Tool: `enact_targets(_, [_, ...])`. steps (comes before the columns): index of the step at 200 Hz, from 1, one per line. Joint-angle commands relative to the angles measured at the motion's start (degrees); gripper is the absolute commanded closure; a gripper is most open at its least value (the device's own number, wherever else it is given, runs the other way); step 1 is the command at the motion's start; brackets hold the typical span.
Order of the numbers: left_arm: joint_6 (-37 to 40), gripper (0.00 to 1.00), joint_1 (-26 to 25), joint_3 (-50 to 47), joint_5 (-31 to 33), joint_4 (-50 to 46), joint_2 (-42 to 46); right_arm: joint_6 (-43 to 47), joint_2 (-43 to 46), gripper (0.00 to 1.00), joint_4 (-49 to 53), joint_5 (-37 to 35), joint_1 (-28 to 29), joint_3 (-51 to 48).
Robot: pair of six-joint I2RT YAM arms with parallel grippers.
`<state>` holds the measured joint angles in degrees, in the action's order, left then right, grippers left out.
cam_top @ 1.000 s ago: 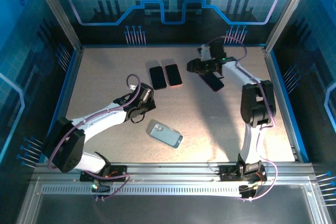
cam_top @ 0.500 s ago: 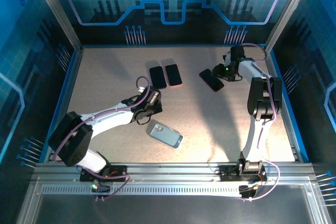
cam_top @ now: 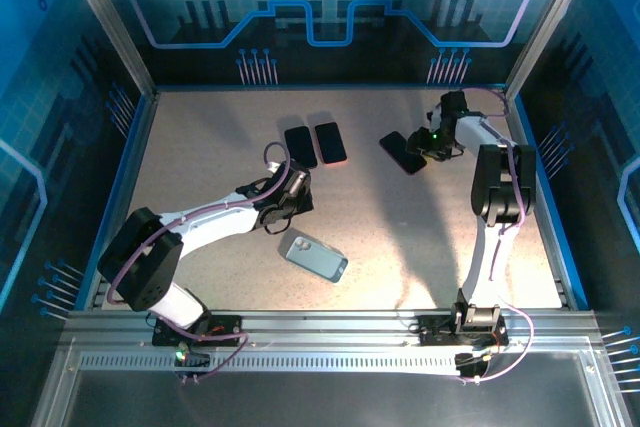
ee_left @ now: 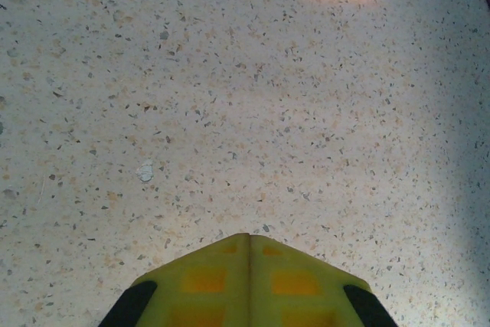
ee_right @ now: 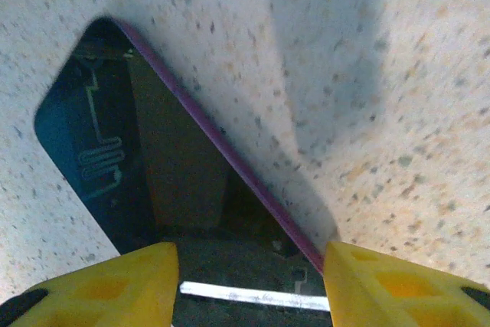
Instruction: Put the phone into the phone case
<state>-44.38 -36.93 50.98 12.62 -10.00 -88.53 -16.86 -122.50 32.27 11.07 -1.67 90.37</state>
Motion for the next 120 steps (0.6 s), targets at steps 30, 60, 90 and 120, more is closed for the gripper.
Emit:
enact_targets(30, [1.37,1.0,-0.28,0.78,0.47,0.24,-0.11,-0.42,0.83,0.46,-0.41,2.61,1.87,-4.52])
enact_targets(60, [0.84,1.0,-0.28,0.15,0.56,0.49,0.11,-1.45,4.24,0.46,-2.56,3.06,3.48,-9.22])
enact_targets(90, [0.5,1.0,-0.31,-0.25,0.82,0.68,0.26,-1.64,7.57,0.46,-3.27,2.51,5.51,-11.87])
enact_targets(120, [0.61,1.0,-0.26,-0.04,1.02,0.57,-0.06,-0.63,9.11,0.41,-2.3,-0.86,6.32,-11.31])
